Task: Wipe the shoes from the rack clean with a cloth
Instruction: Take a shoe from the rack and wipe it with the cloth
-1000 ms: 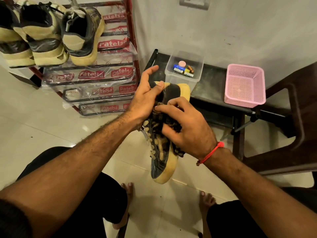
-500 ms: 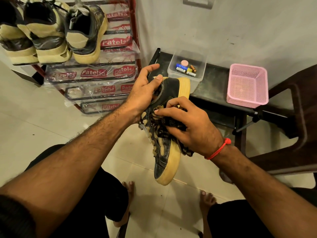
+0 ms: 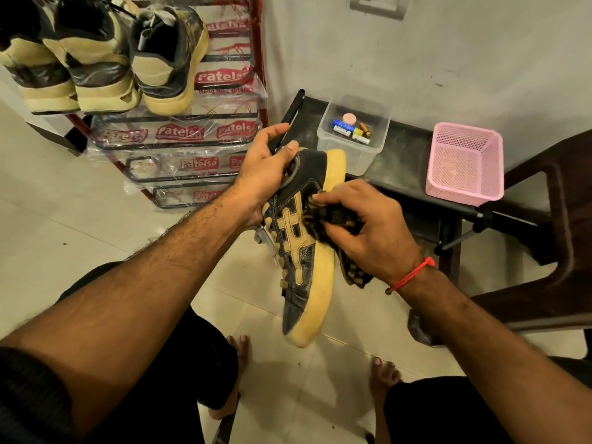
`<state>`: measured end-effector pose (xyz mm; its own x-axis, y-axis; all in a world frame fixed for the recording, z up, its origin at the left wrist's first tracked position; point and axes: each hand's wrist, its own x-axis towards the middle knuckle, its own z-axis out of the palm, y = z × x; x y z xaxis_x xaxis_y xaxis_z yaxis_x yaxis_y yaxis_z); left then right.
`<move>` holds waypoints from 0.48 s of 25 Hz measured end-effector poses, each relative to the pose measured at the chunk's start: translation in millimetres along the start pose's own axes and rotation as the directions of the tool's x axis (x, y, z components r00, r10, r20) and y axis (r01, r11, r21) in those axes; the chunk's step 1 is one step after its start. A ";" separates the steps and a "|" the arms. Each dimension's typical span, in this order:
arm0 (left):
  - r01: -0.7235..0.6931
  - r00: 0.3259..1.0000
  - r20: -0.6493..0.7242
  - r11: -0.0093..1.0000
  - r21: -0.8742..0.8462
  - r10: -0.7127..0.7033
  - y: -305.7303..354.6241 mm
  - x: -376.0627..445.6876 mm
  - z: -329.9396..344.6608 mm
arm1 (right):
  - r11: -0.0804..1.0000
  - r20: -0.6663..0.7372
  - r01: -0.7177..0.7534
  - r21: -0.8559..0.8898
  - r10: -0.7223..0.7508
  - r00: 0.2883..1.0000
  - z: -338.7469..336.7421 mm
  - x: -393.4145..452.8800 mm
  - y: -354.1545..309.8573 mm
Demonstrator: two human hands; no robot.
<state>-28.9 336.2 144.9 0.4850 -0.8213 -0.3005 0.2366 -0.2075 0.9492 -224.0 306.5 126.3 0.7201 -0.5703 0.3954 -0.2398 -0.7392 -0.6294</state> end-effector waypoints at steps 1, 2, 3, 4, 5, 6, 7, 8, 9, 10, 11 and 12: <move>0.013 1.000 0.007 1.000 0.028 -0.013 -1.1 1.2 -3.9 | 0.999 0.059 0.041 0.026 -0.042 0.997 1.5 -2.0 -2.4; 0.015 0.999 0.028 0.998 0.059 -0.017 -2.1 1.6 -6.8 | 0.996 0.118 0.079 0.051 -0.084 0.989 0.1 -2.1 -3.9; 0.014 0.999 0.038 0.997 0.075 -0.017 -3.1 1.6 -8.4 | 0.992 0.175 0.107 0.071 -0.118 0.977 -3.1 -0.6 -4.1; 0.016 0.999 0.032 0.998 0.068 -0.019 -3.4 1.8 -8.8 | 0.989 0.218 0.126 0.079 -0.140 0.966 -7.3 1.3 -2.9; 0.017 1.000 0.024 0.998 0.054 -0.018 -2.2 1.1 -7.4 | 0.989 0.236 0.132 0.074 -0.146 0.961 -10.6 3.3 -1.1; 0.018 1.000 0.019 0.999 0.043 -0.019 -1.8 1.0 -5.5 | 0.991 0.223 0.124 0.052 -0.133 0.966 -12.7 4.5 1.3; 0.019 0.999 0.025 0.999 0.044 -0.020 -2.6 0.5 -3.0 | 0.994 0.180 0.106 0.011 -0.106 0.978 -13.4 5.0 3.9; 0.018 0.999 0.043 0.998 0.066 -0.021 -5.0 0.1 -0.3 | 0.996 0.110 0.075 -0.045 -0.070 0.991 -13.3 5.5 6.3; 0.016 0.997 0.074 0.994 0.105 -0.024 -8.4 -1.2 3.5 | 0.994 0.018 0.026 -0.108 -0.024 1.000 -14.3 7.2 9.9; 0.010 0.993 0.118 0.990 0.141 -0.027 -11.5 -3.9 7.9 | 0.987 -0.084 -0.046 -0.157 0.033 0.996 -17.2 10.3 14.4; 0.003 0.986 0.164 0.986 0.168 -0.031 -14.5 -7.3 12.6 | 0.975 -0.177 -0.128 -0.180 0.096 0.980 -20.9 13.7 18.9; -0.007 0.979 0.203 0.984 0.178 -0.029 -16.9 -9.8 16.5 | 0.964 -0.242 -0.197 -0.179 0.150 0.958 -24.7 17.0 21.8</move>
<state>-51.6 339.0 133.3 0.2970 -0.9055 -0.3031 0.0794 -0.2929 0.9528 -233.1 271.8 135.8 0.4964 -0.7446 0.4463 -0.4895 -0.6646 -0.5645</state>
